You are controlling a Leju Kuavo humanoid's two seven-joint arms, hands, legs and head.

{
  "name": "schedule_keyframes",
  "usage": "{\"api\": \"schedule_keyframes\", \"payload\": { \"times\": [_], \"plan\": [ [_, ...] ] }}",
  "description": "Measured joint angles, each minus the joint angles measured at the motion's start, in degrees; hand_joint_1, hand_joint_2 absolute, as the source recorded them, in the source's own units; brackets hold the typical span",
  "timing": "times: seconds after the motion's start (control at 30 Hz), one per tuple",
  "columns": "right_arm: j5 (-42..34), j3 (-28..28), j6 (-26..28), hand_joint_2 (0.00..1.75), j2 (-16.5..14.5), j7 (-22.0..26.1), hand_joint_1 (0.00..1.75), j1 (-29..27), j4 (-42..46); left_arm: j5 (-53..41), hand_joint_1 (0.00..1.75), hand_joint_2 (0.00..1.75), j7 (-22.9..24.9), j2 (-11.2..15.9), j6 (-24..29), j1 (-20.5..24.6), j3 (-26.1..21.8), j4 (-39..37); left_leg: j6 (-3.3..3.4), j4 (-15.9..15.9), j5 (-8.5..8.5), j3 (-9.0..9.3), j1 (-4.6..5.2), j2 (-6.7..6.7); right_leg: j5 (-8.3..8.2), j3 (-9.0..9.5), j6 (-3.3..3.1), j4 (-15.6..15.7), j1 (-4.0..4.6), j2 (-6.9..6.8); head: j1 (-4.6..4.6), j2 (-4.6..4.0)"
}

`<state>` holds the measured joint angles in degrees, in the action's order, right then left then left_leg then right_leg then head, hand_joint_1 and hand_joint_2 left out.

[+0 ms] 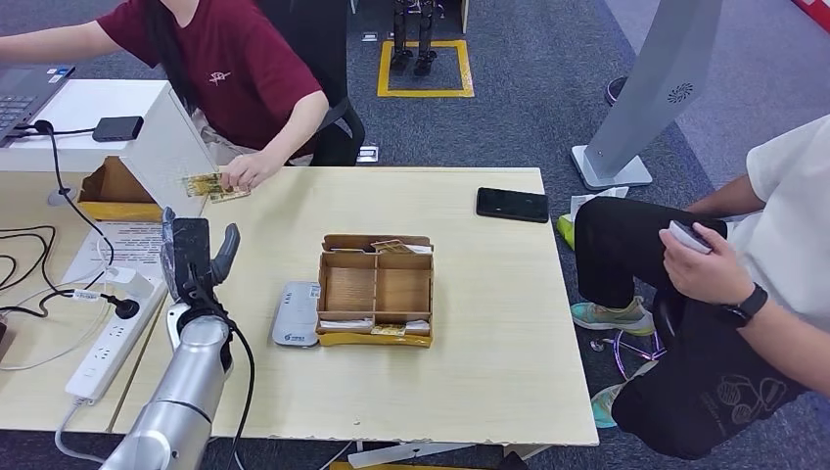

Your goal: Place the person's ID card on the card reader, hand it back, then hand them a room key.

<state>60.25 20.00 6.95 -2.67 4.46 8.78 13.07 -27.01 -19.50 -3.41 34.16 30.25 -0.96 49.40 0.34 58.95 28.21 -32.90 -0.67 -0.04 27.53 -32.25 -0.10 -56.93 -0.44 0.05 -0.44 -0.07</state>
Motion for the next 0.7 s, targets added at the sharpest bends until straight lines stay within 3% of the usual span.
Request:
{"api": "schedule_keyframes", "payload": {
  "times": [0.13,0.27,0.5,0.7],
  "plan": [
    [-0.1,0.0,0.0,1.75,0.0,0.0,0.00,0.0,0.0,0.1,0.00,0.00,0.0,0.0,-0.1,-0.2,0.0,0.0,0.00,0.0,0.00,0.00,0.00,0.00,0.00,0.00,0.00,0.0,0.00,0.00,-0.01,0.00],
    [-0.1,0.0,0.0,1.75,0.0,0.0,0.00,0.0,0.0,0.5,0.00,1.75,-0.1,0.0,-0.3,-0.3,0.0,0.0,0.00,0.0,0.00,0.00,0.00,0.00,0.00,0.00,0.00,0.0,0.00,0.00,0.00,0.00],
    [-0.6,0.0,0.5,1.75,0.0,0.1,0.00,-0.4,0.0,4.2,0.00,1.75,-0.8,0.0,-6.1,-4.2,0.0,5.6,0.00,0.0,0.01,0.00,0.00,0.03,0.00,-0.01,0.00,0.0,0.00,0.03,-0.01,0.00],
    [-2.3,1.0,1.4,1.75,0.3,1.5,0.00,-1.3,0.0,6.0,0.00,1.75,-1.9,0.2,-16.8,-14.9,2.3,20.8,0.03,0.0,0.08,-0.01,0.01,0.08,0.04,-0.04,0.02,0.0,-0.01,0.10,0.01,0.00]
  ]
}}
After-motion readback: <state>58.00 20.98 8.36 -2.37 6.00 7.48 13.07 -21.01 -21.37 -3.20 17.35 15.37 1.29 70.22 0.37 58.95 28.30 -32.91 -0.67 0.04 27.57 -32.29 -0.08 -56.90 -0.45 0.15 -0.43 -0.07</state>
